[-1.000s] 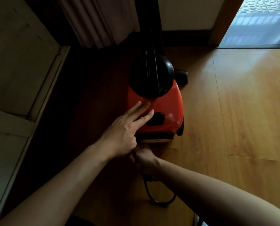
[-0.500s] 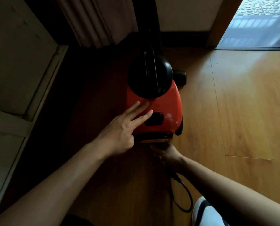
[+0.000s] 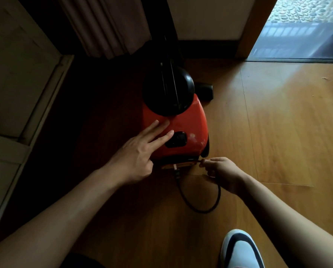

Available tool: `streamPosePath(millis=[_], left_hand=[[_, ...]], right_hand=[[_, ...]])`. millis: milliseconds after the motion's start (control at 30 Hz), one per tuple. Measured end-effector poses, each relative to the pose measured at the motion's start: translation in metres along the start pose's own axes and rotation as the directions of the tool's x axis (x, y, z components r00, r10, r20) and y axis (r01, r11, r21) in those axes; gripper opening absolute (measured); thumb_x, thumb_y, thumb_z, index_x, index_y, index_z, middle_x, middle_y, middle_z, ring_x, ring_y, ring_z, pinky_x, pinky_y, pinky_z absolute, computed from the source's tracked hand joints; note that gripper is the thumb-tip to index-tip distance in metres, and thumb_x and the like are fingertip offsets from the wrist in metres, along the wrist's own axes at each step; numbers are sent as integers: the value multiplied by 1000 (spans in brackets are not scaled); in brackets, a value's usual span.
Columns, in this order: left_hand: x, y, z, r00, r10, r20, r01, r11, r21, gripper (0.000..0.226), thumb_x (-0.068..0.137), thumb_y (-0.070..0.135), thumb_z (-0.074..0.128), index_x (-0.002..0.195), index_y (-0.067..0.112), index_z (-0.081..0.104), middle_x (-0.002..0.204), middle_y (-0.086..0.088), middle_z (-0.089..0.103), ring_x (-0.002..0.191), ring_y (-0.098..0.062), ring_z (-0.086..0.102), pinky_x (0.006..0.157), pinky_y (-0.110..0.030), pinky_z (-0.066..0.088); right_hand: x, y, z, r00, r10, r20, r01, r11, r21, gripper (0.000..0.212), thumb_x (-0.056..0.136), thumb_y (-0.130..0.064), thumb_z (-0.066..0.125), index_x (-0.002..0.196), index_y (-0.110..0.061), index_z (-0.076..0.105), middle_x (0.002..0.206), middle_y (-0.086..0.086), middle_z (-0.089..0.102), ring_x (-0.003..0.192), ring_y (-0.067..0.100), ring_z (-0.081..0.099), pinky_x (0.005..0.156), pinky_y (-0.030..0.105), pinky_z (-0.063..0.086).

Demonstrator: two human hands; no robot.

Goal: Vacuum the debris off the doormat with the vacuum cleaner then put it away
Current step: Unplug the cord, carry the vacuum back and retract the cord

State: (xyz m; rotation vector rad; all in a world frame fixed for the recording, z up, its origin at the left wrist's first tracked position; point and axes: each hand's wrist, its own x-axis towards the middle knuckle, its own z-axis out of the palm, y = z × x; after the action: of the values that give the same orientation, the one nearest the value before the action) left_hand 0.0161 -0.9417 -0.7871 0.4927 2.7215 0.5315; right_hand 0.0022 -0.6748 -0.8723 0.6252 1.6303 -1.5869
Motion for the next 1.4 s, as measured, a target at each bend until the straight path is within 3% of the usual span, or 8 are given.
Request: streamPosePath(millis=[100, 233, 600, 733, 867, 1067, 1233, 1400], left_hand=[[0, 0, 0, 1000, 5, -12, -5, 1000, 4, 98, 80, -7, 51, 156, 38, 9, 163, 20, -9, 148, 2, -17, 124, -44, 15], [-1, 2, 0, 1000, -1, -19, 1, 1000, 21, 96, 81, -6, 51, 156, 38, 9, 162, 21, -9, 147, 3, -18, 124, -41, 13], [1, 10, -3, 999, -47, 8, 46, 998, 50, 97, 81, -4, 48, 156, 40, 5, 162, 21, -12, 148, 0, -19, 124, -43, 12], [1, 13, -5, 998, -55, 12, 54, 998, 28, 94, 82, -6, 44, 156, 40, 7, 163, 21, -9, 148, 1, -18, 124, -44, 12], [0, 13, -6, 998, -58, 12, 58, 998, 8, 93, 82, -5, 43, 156, 40, 8, 163, 22, -9, 147, 3, -18, 124, -45, 14], [0, 16, -8, 998, -64, 27, 64, 998, -10, 90, 84, -1, 44, 156, 38, 8, 163, 20, -8, 148, 1, -17, 124, -45, 11], [0, 13, -5, 999, -54, 2, 54, 998, -20, 91, 82, -5, 43, 156, 37, 10, 164, 19, -6, 148, 1, -17, 124, -43, 11], [0, 8, -3, 999, -40, -10, 40, 998, -44, 96, 79, -9, 42, 156, 37, 11, 163, 20, -6, 147, 3, -17, 124, -37, 8]], right_hand=[[-11, -5, -5, 997, 42, 61, -50, 990, 135, 17, 104, -18, 53, 101, -5, 63, 66, -2, 37, 54, 9, 32, 46, 19, 34], [-26, -9, -9, 997, -36, 75, 21, 980, 200, 30, 105, -33, 49, 81, -17, 54, 62, -6, 28, 49, 8, 22, 50, 26, 9], [-66, -11, 48, 877, -456, 153, 435, 888, 152, 26, 108, -25, 38, 97, -6, 52, 59, -1, 36, 44, 10, 30, 38, 22, 23], [-62, 6, 65, 809, -549, 210, 555, 831, 34, 26, 109, -17, 39, 105, 6, 49, 63, -10, 49, 48, 2, 43, 45, 15, 35], [-54, 15, 90, 758, -611, 226, 646, 750, -139, 18, 107, -23, 43, 108, -11, 57, 86, -3, 61, 74, 12, 56, 66, 29, 46], [-32, 24, 137, 824, -532, 194, 566, 765, -308, 35, 107, -37, 38, 104, -8, 58, 98, 12, 67, 85, 26, 63, 79, 51, 53], [-8, 30, 159, 859, -444, 254, 495, 848, -189, 30, 110, -17, 37, 90, -15, 60, 76, -1, 61, 57, -3, 58, 54, 17, 44], [9, 38, 148, 927, -277, 251, 332, 919, -214, 32, 109, -23, 42, 88, -9, 62, 60, -4, 56, 42, 2, 52, 43, 18, 40]])
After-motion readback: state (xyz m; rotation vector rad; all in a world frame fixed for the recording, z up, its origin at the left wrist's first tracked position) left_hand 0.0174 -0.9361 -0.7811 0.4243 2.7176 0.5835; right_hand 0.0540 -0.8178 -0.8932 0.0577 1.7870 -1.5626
